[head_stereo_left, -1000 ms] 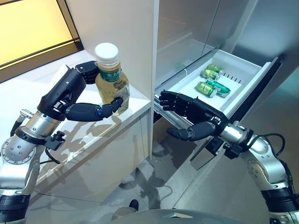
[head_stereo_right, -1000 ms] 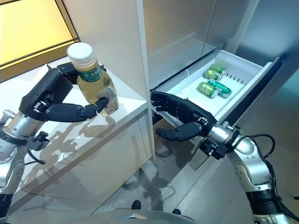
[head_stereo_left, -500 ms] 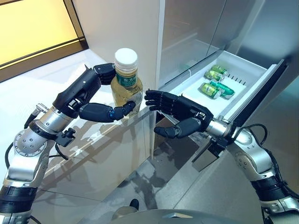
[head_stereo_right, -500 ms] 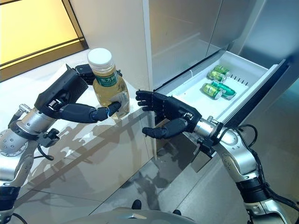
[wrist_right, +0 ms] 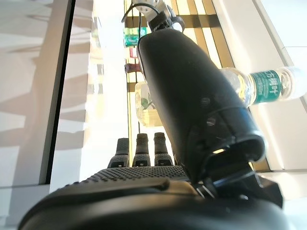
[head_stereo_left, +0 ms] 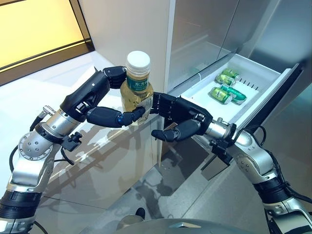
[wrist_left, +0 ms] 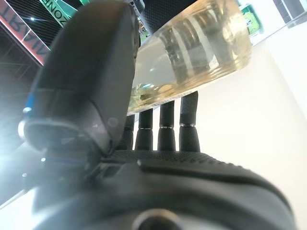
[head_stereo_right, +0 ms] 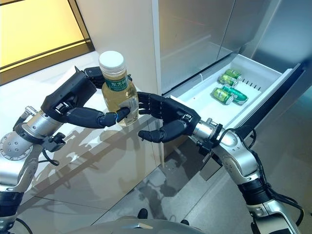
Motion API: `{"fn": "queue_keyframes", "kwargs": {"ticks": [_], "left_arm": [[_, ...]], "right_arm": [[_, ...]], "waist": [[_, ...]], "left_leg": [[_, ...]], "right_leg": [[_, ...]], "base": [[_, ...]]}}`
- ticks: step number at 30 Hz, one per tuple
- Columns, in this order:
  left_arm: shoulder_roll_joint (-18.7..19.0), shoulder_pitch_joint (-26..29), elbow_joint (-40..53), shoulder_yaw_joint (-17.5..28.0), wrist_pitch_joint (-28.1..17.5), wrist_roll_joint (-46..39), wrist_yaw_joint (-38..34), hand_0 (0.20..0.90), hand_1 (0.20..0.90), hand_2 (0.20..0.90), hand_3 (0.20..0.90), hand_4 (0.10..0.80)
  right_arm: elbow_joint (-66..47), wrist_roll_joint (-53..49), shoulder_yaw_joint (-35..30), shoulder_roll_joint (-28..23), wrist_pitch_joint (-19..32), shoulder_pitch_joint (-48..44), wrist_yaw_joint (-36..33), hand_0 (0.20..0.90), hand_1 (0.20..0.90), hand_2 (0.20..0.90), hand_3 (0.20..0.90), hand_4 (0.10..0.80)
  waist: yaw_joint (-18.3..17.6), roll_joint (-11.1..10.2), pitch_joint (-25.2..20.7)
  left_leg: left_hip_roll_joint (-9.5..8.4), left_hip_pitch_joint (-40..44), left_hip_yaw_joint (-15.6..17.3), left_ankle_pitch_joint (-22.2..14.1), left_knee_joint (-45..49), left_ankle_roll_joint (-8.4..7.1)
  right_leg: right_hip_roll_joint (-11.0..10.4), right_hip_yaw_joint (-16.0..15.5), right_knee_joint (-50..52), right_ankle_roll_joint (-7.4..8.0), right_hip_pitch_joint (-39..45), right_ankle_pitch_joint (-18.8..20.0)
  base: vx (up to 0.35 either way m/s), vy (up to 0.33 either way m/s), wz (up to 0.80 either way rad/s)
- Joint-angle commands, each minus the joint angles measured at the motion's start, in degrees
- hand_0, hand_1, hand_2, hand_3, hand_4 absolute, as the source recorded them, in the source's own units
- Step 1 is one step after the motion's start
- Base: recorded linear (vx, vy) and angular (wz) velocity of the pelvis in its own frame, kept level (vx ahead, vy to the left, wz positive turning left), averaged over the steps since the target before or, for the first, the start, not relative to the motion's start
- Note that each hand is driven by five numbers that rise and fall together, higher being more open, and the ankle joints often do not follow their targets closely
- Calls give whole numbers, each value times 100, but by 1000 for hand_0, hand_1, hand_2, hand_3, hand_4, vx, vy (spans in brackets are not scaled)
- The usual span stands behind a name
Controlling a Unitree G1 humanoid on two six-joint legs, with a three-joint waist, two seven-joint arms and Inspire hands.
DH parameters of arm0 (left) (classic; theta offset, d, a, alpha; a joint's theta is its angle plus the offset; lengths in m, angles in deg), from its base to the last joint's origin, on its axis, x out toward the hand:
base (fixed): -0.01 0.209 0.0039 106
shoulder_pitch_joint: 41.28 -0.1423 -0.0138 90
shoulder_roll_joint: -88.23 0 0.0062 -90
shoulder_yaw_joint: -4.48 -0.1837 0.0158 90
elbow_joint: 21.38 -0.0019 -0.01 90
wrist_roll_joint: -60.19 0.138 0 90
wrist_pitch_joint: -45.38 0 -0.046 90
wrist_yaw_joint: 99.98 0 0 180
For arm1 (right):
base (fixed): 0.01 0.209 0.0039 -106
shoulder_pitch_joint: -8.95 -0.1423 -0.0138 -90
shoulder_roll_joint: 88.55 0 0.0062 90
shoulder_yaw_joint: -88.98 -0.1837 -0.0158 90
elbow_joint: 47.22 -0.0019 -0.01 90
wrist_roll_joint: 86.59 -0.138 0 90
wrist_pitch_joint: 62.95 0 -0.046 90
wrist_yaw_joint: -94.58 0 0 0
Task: Put drinks into fridge and close the fridge
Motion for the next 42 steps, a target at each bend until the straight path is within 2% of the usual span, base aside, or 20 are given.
{"fn": "queue_keyframes", "kwargs": {"ticks": [1,26,27,28,29,30,42], "left_arm": [[166,1008,614,122,-480,-944,-273,300,300,300,200,100],[66,1560,848,-503,-148,-1248,66,300,300,300,200,100],[54,1576,843,-523,-146,-1253,96,300,300,300,200,100],[37,1588,839,-541,-143,-1254,117,300,300,300,200,100],[37,1588,839,-541,-143,-1254,117,300,300,300,200,100],[21,1603,850,-557,-131,-1250,132,300,300,300,200,100],[59,1590,872,-546,-102,-1299,247,300,300,300,200,100]], "right_arm": [[-475,-587,86,204,325,-763,-74,900,900,900,900,800],[-282,-512,867,583,181,-1404,-453,900,900,900,900,800],[-267,-517,890,600,185,-1431,-443,801,801,801,785,685],[-261,-502,906,622,189,-1443,-462,596,596,596,546,446],[-261,-502,906,622,189,-1443,-463,495,495,495,428,328],[-256,-482,918,643,193,-1466,-494,300,300,300,200,100],[-303,-562,946,635,154,-1514,-523,300,300,300,200,100]], "waist": [[-36,-71,-538],[50,-80,-530],[50,-78,-526],[51,-78,-526],[51,-78,-526],[52,-79,-522],[61,-76,-538]], "left_leg": [[-542,100,192,-299,6,437],[-554,132,182,-281,6,449],[-554,134,181,-279,6,450],[-555,135,184,-280,6,450],[-555,135,184,-280,6,450],[-555,137,187,-279,6,452],[-551,129,188,-273,6,452]], "right_leg": [[2,167,110,127,-39,133],[-1,132,121,104,0,136],[-1,133,121,104,2,139],[1,135,117,105,4,141],[1,136,117,105,4,141],[1,136,114,102,10,142],[7,140,109,99,2,151]], "base": [[0,0,0],[0,0,0],[0,0,0],[0,0,0],[0,0,0],[0,0,0],[0,0,0]]}}
